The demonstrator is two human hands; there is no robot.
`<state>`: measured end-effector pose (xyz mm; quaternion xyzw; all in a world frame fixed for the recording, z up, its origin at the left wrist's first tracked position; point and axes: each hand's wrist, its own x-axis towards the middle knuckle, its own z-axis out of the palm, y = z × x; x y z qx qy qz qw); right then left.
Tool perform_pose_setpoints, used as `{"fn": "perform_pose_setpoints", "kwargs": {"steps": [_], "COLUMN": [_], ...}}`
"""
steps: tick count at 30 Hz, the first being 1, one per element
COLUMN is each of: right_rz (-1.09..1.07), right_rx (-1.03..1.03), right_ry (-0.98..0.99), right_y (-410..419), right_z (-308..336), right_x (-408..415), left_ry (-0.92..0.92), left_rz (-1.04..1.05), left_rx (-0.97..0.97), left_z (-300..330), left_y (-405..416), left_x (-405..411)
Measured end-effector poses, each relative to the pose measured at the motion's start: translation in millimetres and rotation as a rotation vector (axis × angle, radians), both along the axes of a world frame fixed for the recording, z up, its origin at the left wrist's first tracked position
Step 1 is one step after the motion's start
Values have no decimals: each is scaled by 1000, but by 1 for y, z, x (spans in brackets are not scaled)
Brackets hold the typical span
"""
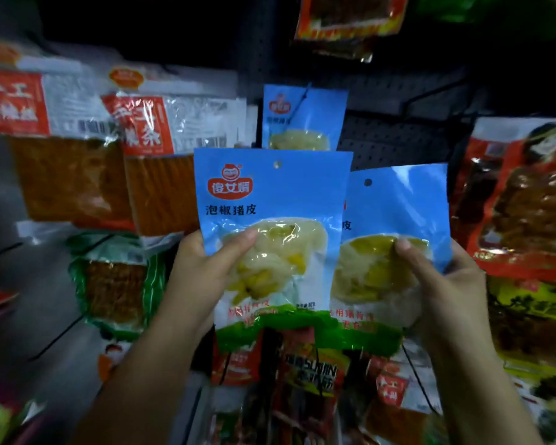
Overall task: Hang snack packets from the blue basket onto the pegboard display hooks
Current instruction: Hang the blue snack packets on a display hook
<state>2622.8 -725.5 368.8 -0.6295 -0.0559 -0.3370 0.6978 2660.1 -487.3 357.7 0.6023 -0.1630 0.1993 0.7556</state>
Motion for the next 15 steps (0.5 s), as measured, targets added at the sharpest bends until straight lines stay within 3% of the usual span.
{"fn": "perform_pose_setpoints", "kwargs": {"steps": [5,11,15], "right_rz": [-51,-53,-4], "right_rx": [-34,-44,-19], "right_ry": [-100,-257,-250], "right_y": [4,16,23], "right_z": [44,79,91], "right_x": [31,60,73], "left_ry": [-96,-50,-51], "left_rz": [-31,-35,14], "left_rx": [14,-51,-78], "left_z": [47,75,79], "left_y": [-11,-24,-34], "left_x": [28,49,60]}}
